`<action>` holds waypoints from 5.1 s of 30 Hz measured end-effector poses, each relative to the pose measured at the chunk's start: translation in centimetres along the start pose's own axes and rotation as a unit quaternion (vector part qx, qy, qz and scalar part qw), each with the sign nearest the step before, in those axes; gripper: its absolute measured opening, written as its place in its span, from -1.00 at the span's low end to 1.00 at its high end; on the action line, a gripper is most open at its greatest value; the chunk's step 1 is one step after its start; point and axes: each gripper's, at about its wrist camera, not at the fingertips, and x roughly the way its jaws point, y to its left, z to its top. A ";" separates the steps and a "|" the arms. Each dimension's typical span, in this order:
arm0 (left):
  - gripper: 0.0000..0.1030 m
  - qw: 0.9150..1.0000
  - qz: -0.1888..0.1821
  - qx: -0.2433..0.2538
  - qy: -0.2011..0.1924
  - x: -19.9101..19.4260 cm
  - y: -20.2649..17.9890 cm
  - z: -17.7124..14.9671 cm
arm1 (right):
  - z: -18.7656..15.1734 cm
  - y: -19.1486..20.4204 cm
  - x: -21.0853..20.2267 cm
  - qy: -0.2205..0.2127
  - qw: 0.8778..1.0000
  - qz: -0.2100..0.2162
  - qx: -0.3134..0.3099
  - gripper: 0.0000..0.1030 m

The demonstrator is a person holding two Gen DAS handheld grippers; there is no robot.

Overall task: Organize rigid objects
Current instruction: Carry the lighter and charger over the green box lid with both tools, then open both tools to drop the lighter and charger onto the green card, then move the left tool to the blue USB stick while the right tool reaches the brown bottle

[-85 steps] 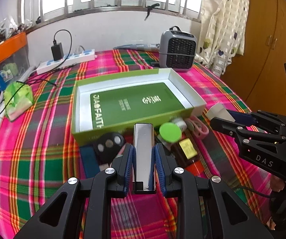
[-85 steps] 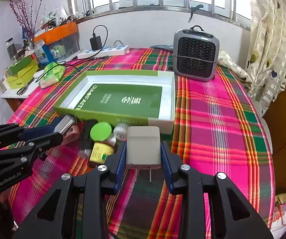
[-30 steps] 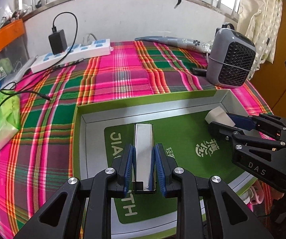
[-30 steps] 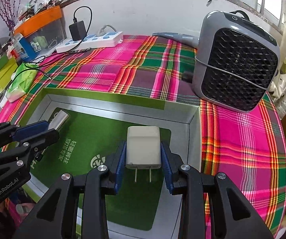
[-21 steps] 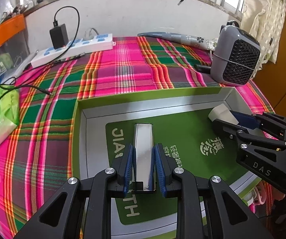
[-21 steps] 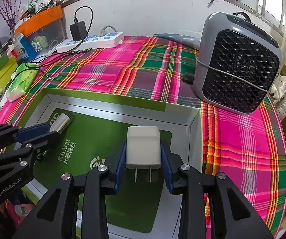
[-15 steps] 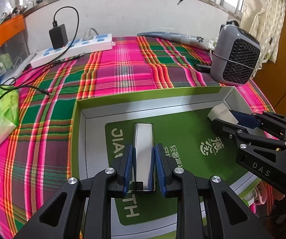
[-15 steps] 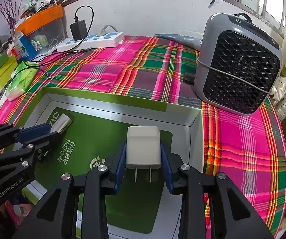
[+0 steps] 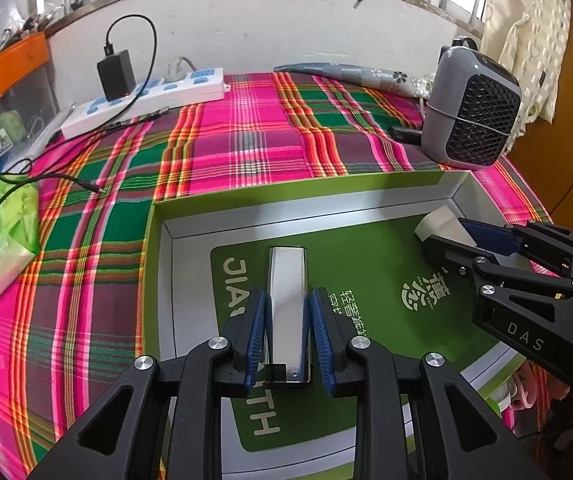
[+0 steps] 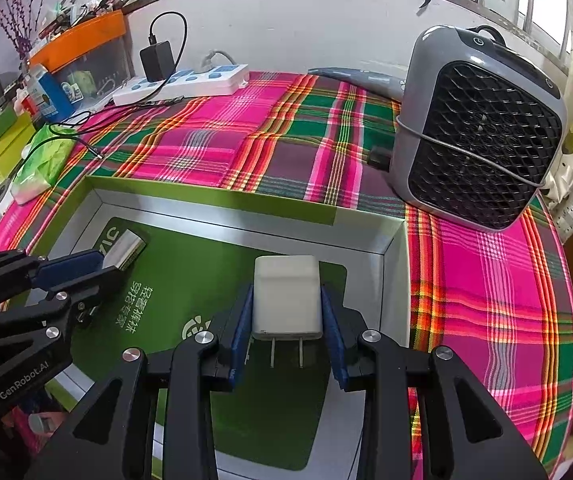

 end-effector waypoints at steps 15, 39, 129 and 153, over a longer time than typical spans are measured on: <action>-0.32 1.000 0.013 -0.012 -0.026 -2.9 0.2 -1.0 | -0.6 -0.7 -2.0 -0.021 0.999 0.007 0.028 -0.25; -0.31 0.996 0.022 -0.048 -0.073 -10.0 2.4 -5.7 | -5.7 0.6 -8.7 -0.062 0.997 0.021 0.045 -0.24; -0.27 0.996 -0.001 -0.084 -0.019 -8.1 3.8 -11.3 | -12.1 5.1 -9.8 -0.050 0.997 0.060 -0.008 -0.32; -0.27 0.997 0.045 -0.066 0.001 -7.2 4.2 -11.0 | -12.0 5.2 -9.9 -0.051 0.997 0.059 -0.008 -0.32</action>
